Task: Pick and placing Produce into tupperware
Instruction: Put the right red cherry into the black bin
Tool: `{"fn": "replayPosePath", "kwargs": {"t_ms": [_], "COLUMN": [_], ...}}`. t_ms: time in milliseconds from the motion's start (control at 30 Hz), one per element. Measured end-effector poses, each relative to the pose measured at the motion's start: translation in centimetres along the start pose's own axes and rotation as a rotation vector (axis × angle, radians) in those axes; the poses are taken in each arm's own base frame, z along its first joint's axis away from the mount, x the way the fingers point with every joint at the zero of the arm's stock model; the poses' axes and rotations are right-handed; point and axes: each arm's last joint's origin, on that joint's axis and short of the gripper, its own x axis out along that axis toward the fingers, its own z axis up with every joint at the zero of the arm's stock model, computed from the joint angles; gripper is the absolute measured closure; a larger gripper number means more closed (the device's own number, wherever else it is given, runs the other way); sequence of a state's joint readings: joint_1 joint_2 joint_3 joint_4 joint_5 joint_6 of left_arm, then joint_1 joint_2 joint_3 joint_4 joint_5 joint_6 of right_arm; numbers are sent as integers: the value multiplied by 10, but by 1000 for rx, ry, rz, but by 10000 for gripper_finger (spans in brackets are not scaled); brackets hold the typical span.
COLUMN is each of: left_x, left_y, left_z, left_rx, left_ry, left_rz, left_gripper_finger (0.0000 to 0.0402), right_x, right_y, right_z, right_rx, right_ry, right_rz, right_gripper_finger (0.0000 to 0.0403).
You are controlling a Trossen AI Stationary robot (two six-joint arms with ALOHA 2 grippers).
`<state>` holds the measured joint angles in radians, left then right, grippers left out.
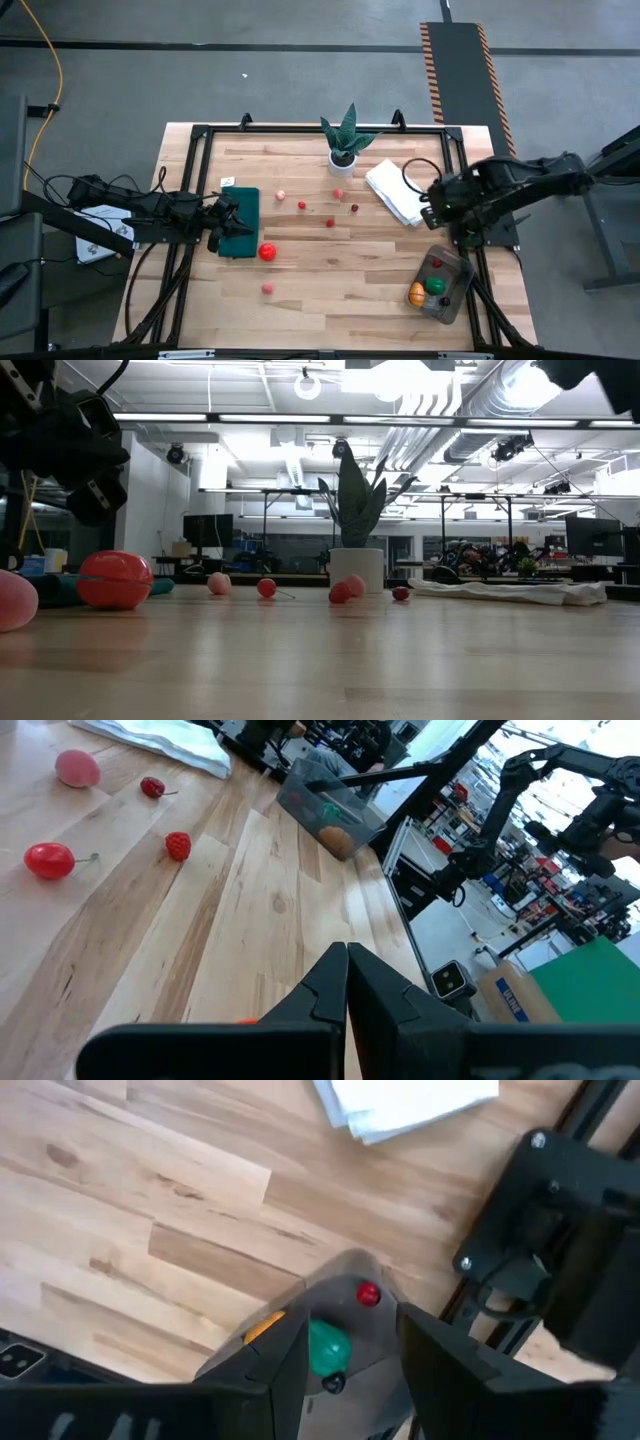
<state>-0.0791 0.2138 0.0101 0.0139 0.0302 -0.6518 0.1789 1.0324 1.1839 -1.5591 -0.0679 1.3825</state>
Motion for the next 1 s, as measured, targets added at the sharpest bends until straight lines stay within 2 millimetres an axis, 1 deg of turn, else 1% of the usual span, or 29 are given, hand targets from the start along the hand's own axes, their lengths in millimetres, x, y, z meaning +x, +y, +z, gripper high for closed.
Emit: {"fn": "replayPosePath", "kwargs": {"t_ms": [400,667,833,1000], "left_x": [0,0,0,0], "left_y": [0,0,0,0], "left_z": [0,0,0,0], "left_rx": [0,-7,-8,-8], "left_ry": [1,2,2,2], "left_rz": [-1,-2,-2,-2], "left_gripper_finger": [401,401,401,401], "right_x": [10,21,24,23], "right_y": [10,11,9,1], "right_z": [45,76,89,98], "right_rx": [-32,-52,-88,-135], "right_ry": [-18,16,17,-5], "right_rz": [-1,-44,-65,-80], "right_gripper_finger": [261,261,261,261]}}
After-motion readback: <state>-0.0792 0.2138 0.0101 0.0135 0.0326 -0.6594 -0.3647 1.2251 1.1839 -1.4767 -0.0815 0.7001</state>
